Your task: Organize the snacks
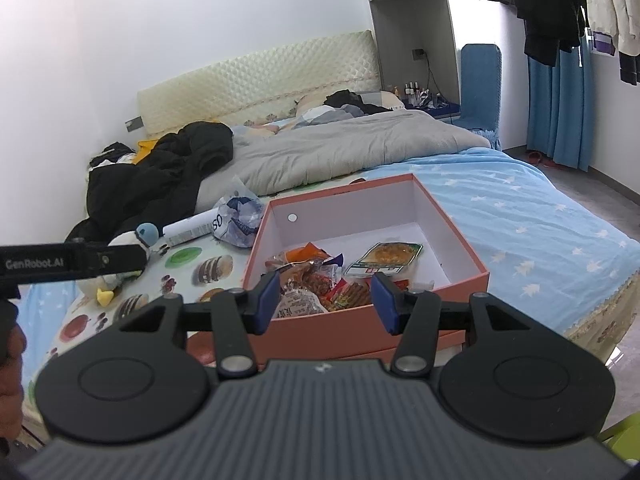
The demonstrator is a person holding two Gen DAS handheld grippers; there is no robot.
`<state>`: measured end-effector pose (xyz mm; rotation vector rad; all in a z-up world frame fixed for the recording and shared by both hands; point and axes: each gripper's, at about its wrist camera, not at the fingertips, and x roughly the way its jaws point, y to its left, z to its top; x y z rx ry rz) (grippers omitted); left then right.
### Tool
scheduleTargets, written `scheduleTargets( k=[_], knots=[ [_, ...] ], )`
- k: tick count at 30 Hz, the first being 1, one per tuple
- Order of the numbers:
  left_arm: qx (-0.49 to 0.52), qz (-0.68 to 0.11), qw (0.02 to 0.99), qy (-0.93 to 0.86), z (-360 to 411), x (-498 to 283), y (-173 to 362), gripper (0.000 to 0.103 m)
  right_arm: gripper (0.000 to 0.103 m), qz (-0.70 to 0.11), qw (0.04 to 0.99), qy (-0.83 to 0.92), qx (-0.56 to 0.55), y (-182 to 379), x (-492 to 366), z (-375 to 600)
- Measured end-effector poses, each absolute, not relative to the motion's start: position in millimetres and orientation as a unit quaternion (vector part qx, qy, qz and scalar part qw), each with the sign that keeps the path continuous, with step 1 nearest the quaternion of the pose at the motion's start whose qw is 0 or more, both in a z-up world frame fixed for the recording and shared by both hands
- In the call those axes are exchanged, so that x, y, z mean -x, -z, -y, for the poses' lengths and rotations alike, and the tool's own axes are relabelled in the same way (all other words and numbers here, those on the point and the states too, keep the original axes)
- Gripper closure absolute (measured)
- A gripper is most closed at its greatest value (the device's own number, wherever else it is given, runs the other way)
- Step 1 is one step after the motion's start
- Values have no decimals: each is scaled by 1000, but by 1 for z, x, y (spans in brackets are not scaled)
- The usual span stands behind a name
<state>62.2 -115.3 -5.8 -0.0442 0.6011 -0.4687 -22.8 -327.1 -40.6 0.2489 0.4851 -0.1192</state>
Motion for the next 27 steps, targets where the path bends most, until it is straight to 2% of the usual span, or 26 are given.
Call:
scheduleTargets(
  k=[6,10,13,15,18,27],
  knots=[
    [25,-294,928,229,114,-62,9,23,49,-238,962,61,-122,41,22,327],
    [31,-285,928,238,112,-61,12,6,49,-217,971,57,-83,41,24,321],
    [24,-285,931,229,114,-63,14,3,49,-223,968,60,-99,44,19,327],
    [23,-287,931,225,115,-64,15,2,28,-222,967,66,-104,45,18,332],
    [25,-293,929,223,113,-69,19,0,11,-215,967,72,-116,45,16,340],
    [14,-298,928,222,118,-78,26,0,11,-215,965,85,-121,51,13,345]
  ],
)
